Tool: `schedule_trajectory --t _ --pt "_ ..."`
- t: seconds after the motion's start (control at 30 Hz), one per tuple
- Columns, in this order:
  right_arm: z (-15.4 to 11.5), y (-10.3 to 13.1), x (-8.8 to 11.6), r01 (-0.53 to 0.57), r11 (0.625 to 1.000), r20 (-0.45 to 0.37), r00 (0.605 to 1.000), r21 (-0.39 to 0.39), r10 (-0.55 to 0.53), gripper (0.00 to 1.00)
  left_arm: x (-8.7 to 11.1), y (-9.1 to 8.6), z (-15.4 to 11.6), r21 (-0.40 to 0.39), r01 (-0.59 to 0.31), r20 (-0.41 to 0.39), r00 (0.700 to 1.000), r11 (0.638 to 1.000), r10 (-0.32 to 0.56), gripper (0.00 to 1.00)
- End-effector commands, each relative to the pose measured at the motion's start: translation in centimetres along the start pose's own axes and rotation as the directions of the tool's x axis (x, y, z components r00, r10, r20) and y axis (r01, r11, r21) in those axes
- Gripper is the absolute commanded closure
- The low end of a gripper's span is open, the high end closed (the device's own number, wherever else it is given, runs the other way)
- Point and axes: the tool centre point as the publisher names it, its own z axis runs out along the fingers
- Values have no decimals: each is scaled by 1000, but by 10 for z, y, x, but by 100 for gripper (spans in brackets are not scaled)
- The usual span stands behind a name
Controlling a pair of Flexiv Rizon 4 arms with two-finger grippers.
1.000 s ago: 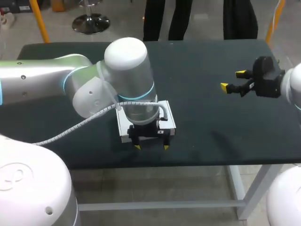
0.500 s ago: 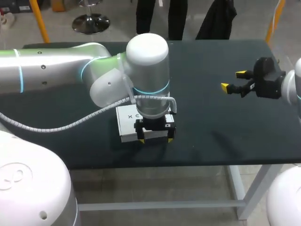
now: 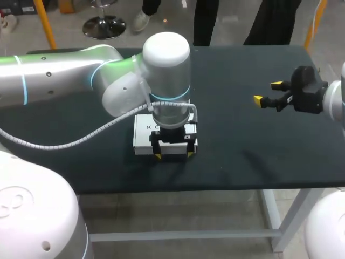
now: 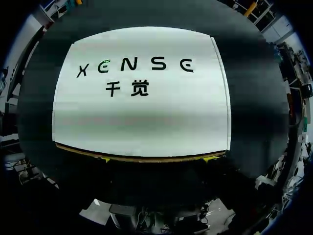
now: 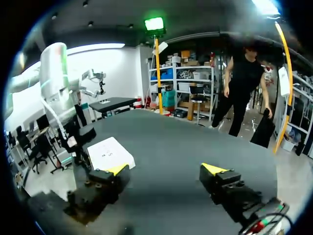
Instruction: Assemble the packaging by folding the flat box into shape, placing the metal phone stand inside, and closing the box properly
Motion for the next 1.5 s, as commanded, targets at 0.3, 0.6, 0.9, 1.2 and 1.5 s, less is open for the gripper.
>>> schedule_trajectory --t 0.3,0.6,0.9,1.2,1.5 --pt "-1 -1 0 1 1000 -2 1000 -5 -1 0 -13 -41 0 -5 7 7 1000 1000 -7 0" --pt "-1 -1 0 1 1000 -2 1000 -5 -1 0 -18 -73 1 -3 11 10 1000 1000 -11 0" --pt "-1 -1 0 1 1000 -2 1000 -5 -1 0 -18 -105 4 -7 10 10 1000 1000 -10 0" --pt "-1 -1 0 1 1000 -2 1000 -5 -1 0 -16 -142 6 -6 13 15 1000 1000 -13 0" --pt "-1 -1 0 1 1000 -2 1000 -5 -1 0 -13 -179 11 -12 10 21 1000 1000 -10 0"
